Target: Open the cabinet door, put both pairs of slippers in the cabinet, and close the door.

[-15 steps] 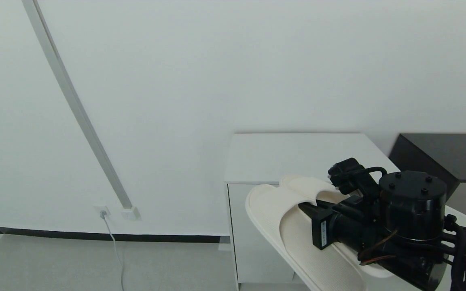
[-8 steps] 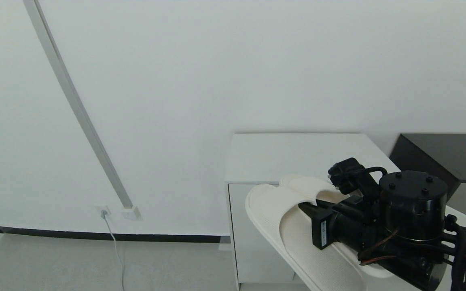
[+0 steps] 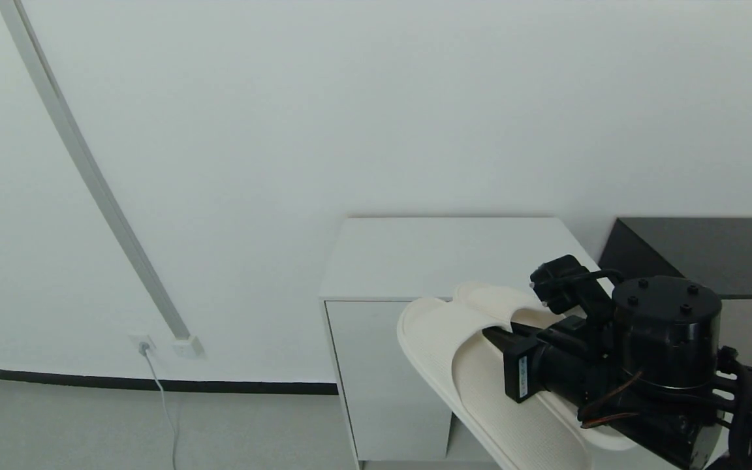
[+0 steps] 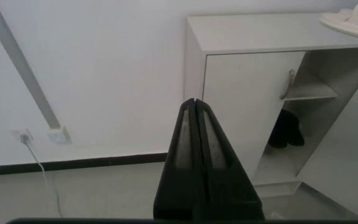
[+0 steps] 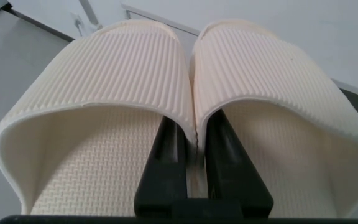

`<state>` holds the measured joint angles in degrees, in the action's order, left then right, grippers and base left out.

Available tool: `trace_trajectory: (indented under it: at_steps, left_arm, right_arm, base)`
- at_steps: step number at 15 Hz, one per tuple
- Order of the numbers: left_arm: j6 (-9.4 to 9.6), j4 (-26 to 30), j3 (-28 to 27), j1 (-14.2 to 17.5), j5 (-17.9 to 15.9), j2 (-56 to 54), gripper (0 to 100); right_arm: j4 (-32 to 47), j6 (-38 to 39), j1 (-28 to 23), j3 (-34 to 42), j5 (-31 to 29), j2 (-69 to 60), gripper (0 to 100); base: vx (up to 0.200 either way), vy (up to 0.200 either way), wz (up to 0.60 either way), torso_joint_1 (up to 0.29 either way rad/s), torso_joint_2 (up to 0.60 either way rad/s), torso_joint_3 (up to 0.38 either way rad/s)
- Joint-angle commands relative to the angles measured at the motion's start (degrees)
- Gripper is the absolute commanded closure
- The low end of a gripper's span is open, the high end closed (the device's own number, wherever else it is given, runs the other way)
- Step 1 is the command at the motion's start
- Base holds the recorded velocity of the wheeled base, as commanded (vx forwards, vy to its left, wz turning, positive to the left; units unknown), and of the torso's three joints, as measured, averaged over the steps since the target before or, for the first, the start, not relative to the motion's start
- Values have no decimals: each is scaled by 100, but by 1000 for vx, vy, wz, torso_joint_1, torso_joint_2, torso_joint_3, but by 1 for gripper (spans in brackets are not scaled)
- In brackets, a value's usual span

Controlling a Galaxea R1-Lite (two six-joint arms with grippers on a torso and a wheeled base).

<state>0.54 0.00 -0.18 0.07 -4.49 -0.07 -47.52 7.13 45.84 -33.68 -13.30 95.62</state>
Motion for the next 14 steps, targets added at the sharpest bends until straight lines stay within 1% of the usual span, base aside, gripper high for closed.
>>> trace_trajectory:
  at_steps: [1, 9, 11, 14]
  left_arm:
    - [-1, 0, 1, 1, 0, 7, 100]
    - [8, 0, 1, 1, 0, 7, 100]
    - [34, 0, 9, 1, 0, 7, 100]
    - [25, 0, 9, 1, 0, 7, 100]
  right_arm:
    - [6, -1, -5, 2, 3, 18, 100]
    - [-12, -10, -13, 46, -15, 44, 100]
    - [-12, -10, -13, 64, -15, 35, 100]
    - [-12, -19, -13, 99, -15, 53, 100]
  base:
    - [0, -200, 0, 2, 2, 7]
    - [0, -200, 0, 1, 4, 1]
    - [0, -200, 0, 5, 2, 2]
    - [0, 0, 0, 0, 0, 0]
